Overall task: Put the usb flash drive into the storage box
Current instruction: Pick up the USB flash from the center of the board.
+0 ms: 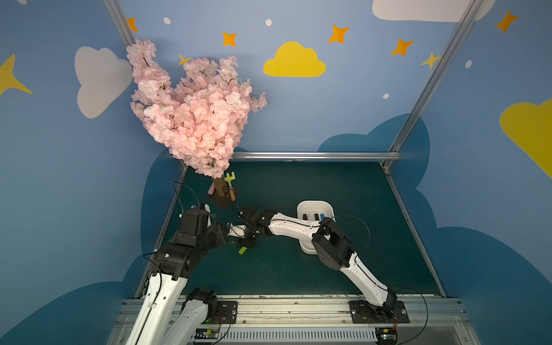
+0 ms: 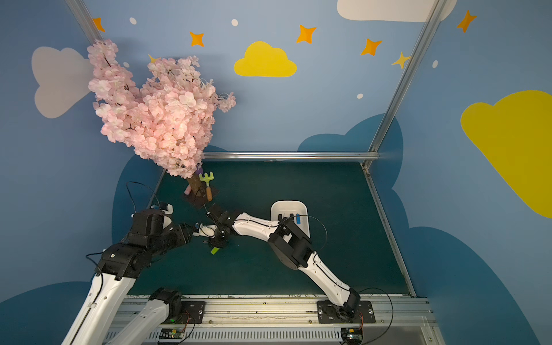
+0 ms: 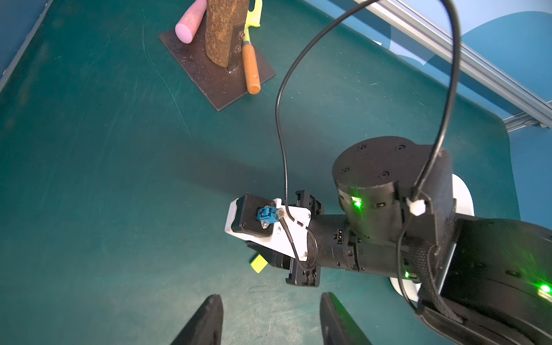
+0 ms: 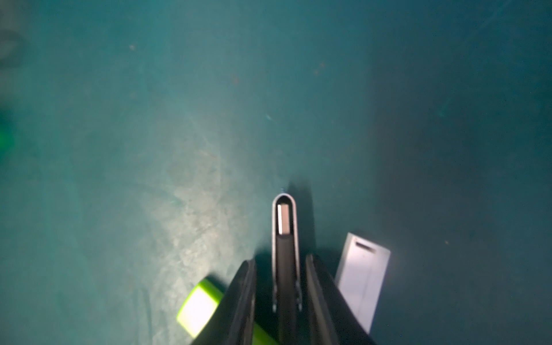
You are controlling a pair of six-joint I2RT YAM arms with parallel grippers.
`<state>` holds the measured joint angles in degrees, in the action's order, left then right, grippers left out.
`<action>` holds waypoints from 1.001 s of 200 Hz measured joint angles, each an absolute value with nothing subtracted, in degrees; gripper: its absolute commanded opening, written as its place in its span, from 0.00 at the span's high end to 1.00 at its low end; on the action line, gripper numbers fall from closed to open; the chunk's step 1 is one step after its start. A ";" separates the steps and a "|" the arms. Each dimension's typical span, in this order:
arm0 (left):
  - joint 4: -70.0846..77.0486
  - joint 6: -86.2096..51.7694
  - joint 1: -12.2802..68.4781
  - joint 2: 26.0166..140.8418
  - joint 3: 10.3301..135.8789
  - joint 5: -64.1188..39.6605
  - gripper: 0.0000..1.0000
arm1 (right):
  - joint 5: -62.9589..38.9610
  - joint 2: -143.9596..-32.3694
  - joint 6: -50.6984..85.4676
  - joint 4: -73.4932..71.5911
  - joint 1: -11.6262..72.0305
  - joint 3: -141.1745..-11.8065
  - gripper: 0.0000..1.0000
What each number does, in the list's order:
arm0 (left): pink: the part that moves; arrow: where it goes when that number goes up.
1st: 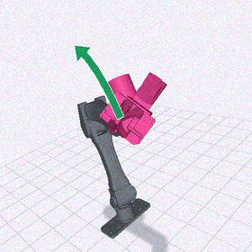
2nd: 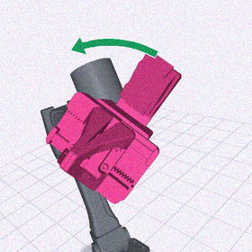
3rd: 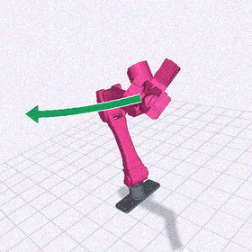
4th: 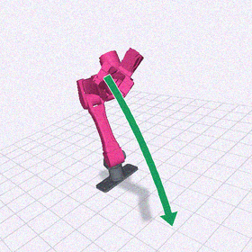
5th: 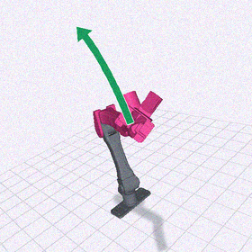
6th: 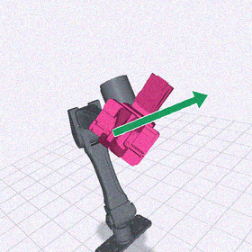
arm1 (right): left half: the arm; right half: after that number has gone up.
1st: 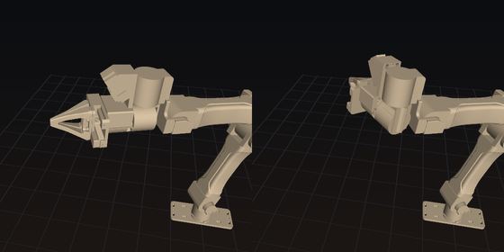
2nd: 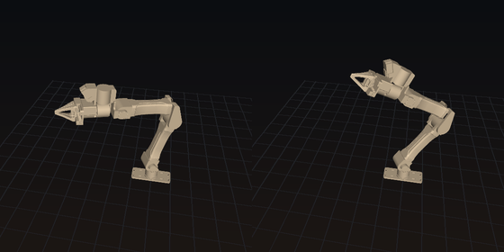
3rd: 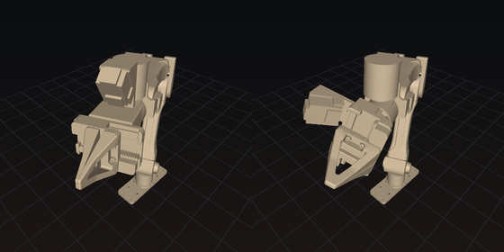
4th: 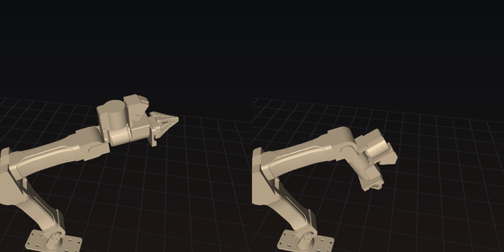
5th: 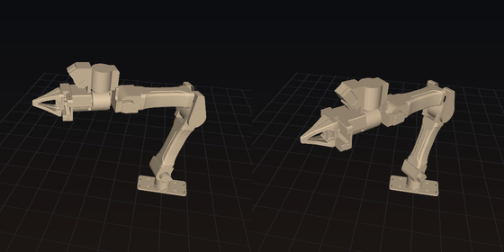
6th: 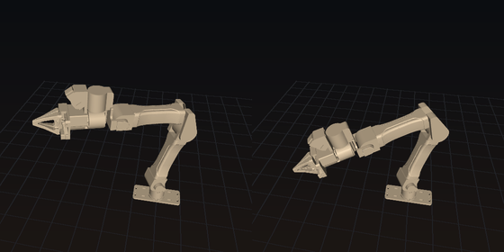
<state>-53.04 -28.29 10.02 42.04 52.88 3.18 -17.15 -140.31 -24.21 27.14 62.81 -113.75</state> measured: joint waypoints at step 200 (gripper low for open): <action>-53.04 -28.32 10.02 41.25 52.84 3.44 0.44 | -14.57 -131.94 -13.91 18.15 62.92 -100.09 0.95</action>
<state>-53.04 -28.32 10.02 41.25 52.84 3.44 -14.57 -131.94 -13.91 18.15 62.92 -100.09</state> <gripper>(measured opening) 0.560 0.132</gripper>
